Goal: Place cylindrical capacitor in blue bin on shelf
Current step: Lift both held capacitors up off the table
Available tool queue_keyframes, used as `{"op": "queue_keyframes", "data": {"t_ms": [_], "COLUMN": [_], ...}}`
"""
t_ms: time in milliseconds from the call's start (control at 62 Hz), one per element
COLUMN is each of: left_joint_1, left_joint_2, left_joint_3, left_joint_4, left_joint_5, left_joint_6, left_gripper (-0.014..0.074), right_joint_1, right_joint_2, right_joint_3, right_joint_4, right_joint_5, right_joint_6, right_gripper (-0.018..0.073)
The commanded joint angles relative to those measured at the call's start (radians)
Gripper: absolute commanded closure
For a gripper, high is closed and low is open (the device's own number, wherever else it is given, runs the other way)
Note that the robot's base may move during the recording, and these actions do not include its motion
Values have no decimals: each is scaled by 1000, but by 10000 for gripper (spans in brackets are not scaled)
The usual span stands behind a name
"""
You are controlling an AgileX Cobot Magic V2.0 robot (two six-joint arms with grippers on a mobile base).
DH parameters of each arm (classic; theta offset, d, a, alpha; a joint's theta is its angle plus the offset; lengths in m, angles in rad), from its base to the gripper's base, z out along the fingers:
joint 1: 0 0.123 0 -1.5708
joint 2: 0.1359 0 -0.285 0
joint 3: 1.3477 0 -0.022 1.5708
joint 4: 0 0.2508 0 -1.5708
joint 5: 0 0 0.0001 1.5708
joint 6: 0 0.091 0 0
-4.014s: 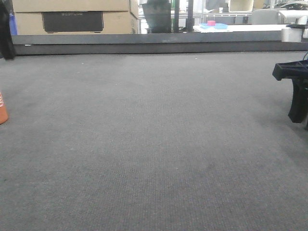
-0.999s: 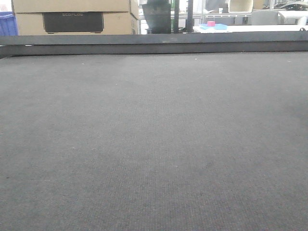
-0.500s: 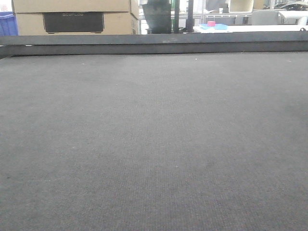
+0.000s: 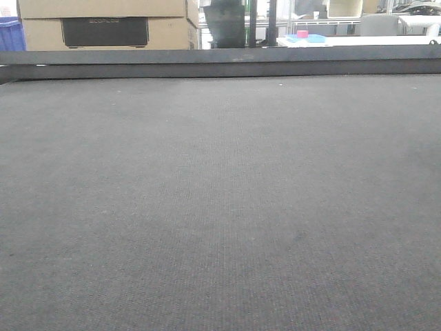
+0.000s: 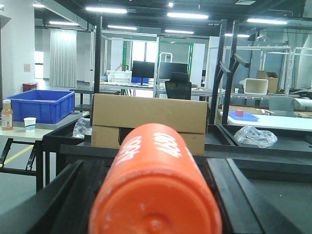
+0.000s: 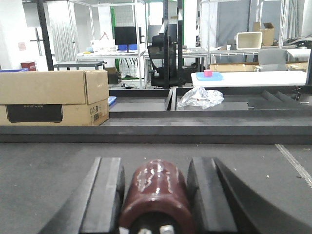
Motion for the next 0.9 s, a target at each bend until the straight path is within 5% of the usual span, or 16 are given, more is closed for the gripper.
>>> {"op": "queue_keyframes", "data": {"t_ms": [0,887], "left_joint_1": [2,2], "left_joint_2": [-7,-7], "left_joint_3": [-1,-1], "left_joint_4": [-6,-6], "left_joint_5": [-19,-19], "left_joint_6": [-3,-3], "left_gripper": [707,707], "right_joint_1": [-1,-1], "right_joint_2": [-6,-6], "right_joint_3": [-1,-1], "right_joint_4": [2,2], "right_joint_5": [-37,-37], "right_joint_6": [-2,-2], "right_gripper": [722,722]}}
